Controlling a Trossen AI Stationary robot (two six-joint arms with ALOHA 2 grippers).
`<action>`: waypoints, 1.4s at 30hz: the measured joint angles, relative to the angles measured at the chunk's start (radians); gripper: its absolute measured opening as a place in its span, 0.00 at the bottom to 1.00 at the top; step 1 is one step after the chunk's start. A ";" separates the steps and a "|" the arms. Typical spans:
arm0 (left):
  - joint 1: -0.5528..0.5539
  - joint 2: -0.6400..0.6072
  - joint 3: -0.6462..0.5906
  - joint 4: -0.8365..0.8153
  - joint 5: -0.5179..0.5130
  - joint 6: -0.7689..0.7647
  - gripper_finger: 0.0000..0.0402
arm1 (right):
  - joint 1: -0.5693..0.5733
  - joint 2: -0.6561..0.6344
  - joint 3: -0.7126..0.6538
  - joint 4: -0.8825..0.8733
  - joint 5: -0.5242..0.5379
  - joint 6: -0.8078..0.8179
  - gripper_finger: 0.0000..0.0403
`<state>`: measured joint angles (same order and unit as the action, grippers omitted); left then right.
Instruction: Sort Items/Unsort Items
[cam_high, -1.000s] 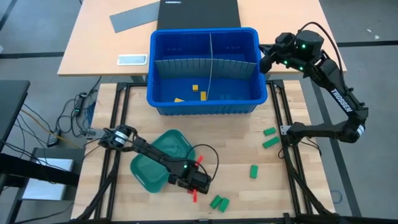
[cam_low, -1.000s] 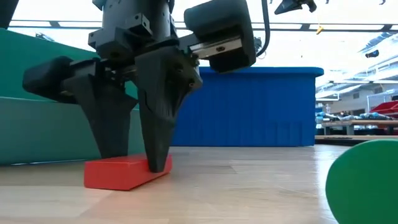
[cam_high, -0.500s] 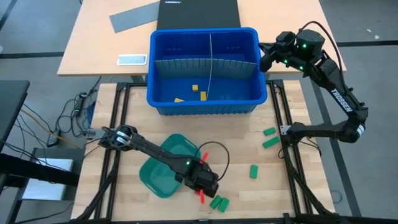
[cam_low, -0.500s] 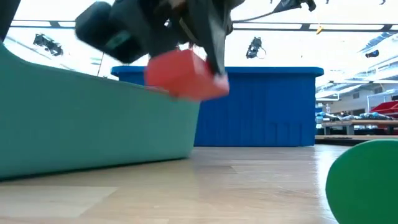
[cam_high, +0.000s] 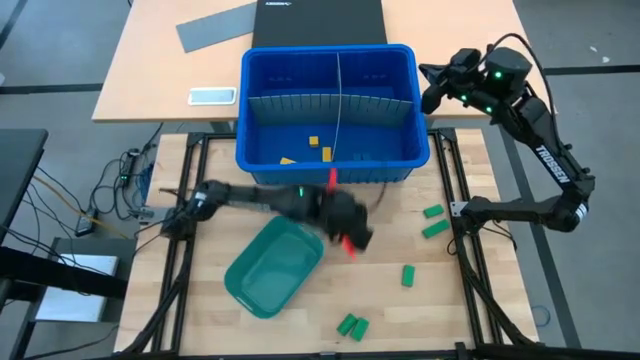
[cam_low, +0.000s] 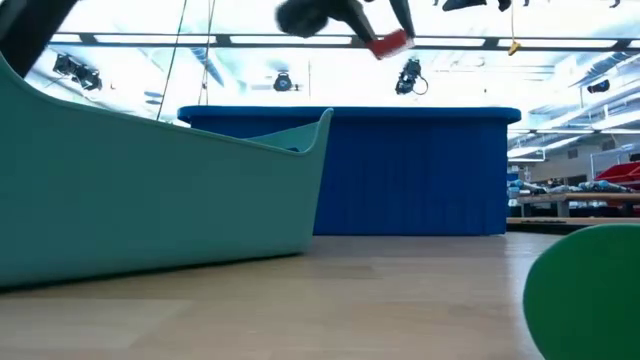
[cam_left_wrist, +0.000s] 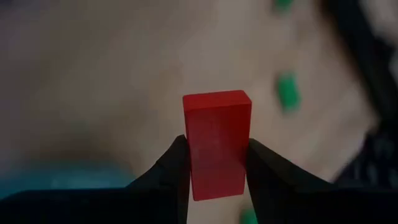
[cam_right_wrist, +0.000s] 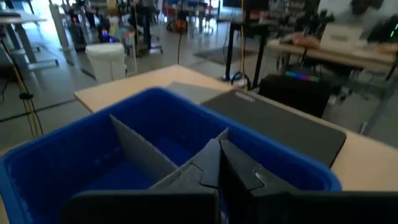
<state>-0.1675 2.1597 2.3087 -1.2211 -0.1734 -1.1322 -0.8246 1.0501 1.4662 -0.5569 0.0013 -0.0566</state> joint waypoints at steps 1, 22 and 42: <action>0.032 0.000 0.026 0.007 -0.028 0.036 0.31 | 0.000 -0.006 0.000 0.010 0.000 -0.008 0.00; 0.742 0.035 0.044 0.785 0.001 0.687 0.31 | -0.016 0.010 0.000 0.081 0.010 -0.016 0.00; 0.854 0.177 0.043 0.935 0.274 0.923 0.38 | 0.087 0.012 0.000 0.115 0.231 0.091 0.00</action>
<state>0.6866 2.3363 2.3516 -0.2865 0.1009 -0.2090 -0.7380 1.0620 1.4662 -0.4421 0.2320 0.0339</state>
